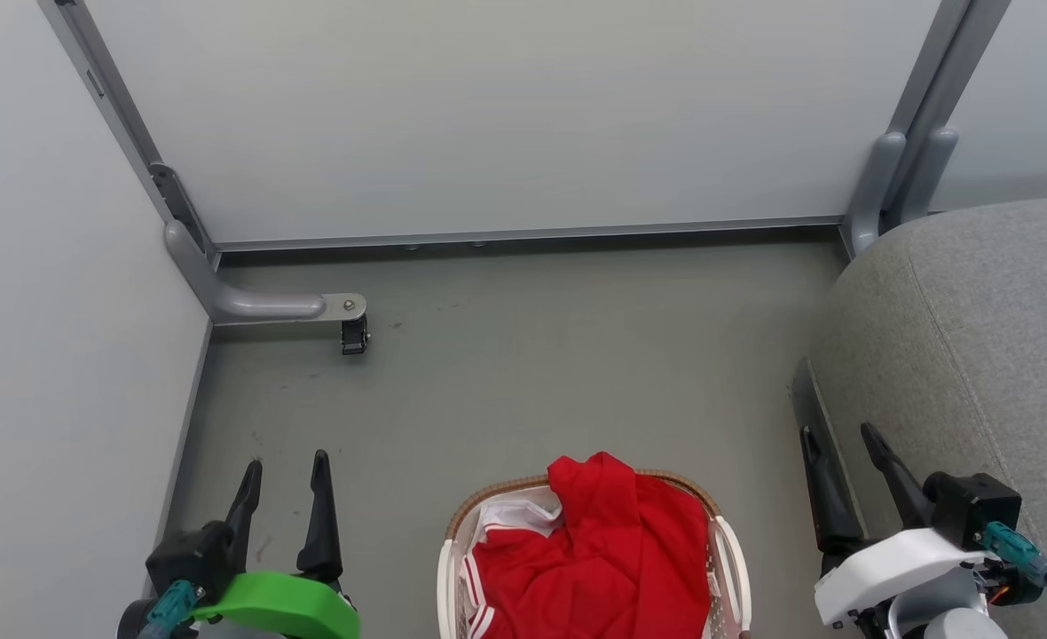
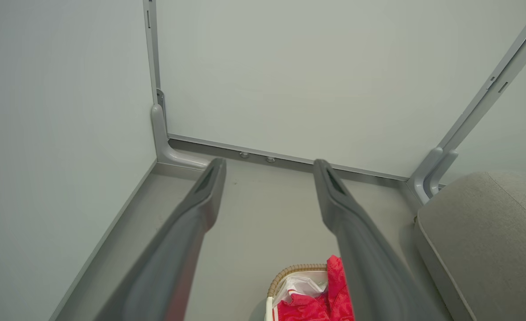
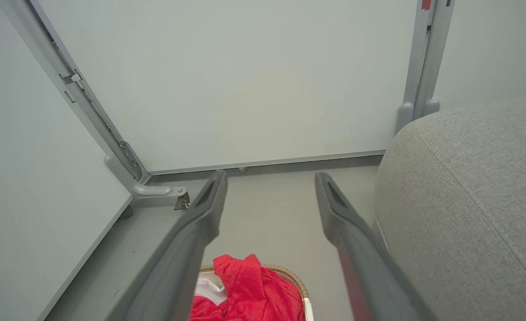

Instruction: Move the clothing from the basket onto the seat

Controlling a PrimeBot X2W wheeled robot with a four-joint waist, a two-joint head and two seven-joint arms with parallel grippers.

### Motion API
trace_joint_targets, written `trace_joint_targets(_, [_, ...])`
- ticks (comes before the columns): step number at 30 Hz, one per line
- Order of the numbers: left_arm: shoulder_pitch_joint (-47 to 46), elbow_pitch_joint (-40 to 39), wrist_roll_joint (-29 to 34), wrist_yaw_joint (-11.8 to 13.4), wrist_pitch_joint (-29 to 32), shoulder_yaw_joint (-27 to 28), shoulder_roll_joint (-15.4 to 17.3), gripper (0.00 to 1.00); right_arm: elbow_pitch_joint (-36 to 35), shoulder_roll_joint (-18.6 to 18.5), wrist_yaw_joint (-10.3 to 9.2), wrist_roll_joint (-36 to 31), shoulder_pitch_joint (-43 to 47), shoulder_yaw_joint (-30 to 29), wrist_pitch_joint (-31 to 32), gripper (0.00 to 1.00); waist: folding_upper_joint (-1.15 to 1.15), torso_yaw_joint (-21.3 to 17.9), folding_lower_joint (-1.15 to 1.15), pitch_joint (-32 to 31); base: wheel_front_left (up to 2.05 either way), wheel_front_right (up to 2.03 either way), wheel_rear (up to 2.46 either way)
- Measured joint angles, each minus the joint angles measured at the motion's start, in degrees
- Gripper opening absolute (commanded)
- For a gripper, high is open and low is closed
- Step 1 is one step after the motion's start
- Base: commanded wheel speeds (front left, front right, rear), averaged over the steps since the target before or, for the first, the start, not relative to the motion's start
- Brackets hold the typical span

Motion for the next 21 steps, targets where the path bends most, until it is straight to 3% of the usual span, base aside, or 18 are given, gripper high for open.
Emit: trace_joint_targets(21, [0.14,2.18,8.78,0.59,-2.25,-1.01,0.1,1.0,0.21,-0.12,0.0,-8.7,0.27,1.56,-2.29,1.0,0.0,0.36,0.0,0.28,0.0,0.0,0.0])
